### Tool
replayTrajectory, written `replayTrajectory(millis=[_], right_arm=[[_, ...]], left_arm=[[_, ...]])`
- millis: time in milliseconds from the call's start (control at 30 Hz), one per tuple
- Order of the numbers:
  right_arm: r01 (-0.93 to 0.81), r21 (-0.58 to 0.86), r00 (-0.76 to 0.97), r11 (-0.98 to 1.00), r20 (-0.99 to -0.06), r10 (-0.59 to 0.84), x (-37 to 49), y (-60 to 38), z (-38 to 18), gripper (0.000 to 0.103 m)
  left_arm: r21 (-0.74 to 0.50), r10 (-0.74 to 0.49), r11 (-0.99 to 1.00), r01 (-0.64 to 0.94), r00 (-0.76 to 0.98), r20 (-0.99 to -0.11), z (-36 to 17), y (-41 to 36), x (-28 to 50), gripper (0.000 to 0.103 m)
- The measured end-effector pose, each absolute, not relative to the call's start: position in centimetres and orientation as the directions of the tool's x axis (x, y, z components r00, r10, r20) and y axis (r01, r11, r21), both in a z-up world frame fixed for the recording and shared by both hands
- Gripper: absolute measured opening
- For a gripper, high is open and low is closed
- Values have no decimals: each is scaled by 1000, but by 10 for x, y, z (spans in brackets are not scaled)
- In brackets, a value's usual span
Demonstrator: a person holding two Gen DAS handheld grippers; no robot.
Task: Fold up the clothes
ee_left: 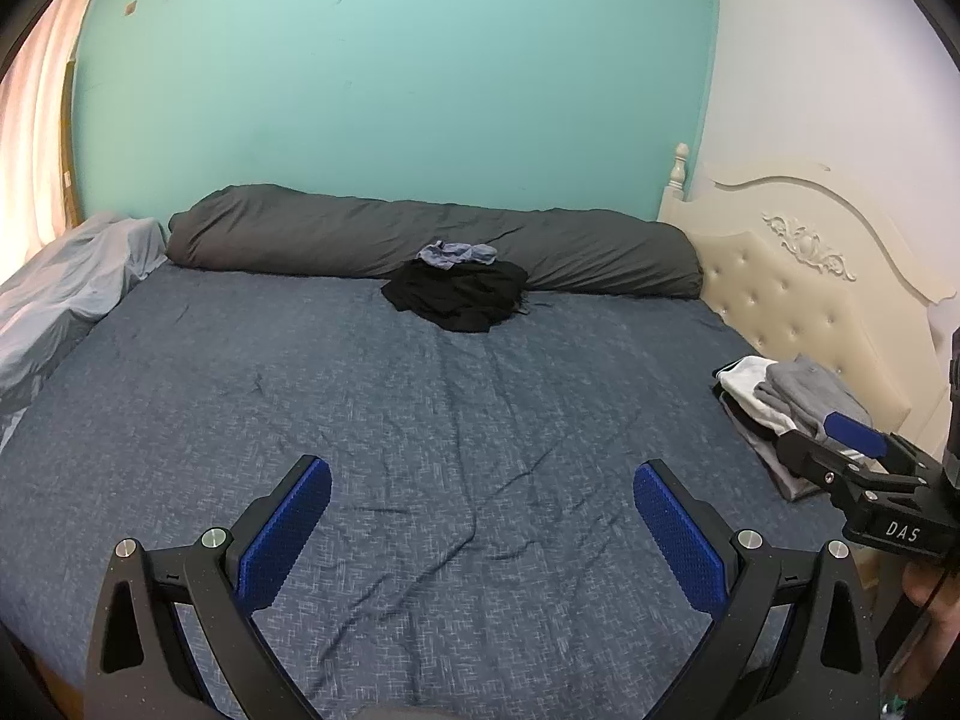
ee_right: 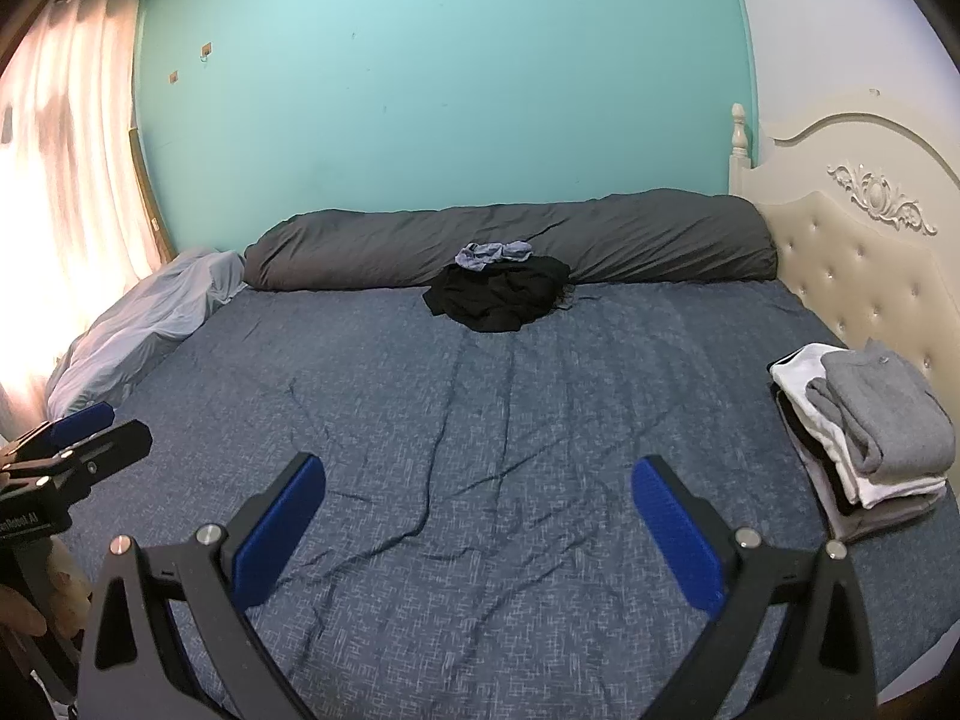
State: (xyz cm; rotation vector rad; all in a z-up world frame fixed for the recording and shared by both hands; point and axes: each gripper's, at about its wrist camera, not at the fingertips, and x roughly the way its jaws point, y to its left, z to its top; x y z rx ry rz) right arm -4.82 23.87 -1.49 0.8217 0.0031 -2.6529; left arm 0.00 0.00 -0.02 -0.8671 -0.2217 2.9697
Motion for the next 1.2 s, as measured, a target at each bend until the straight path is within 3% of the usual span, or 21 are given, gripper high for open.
replayTrajectory(millis=[1200], right_arm=[[335,117,-756,-935,-559,-341,-54,244,-23,103]], left_arm=[[-138,86,-990,-12,-836,-542,-11,4,-6,103]])
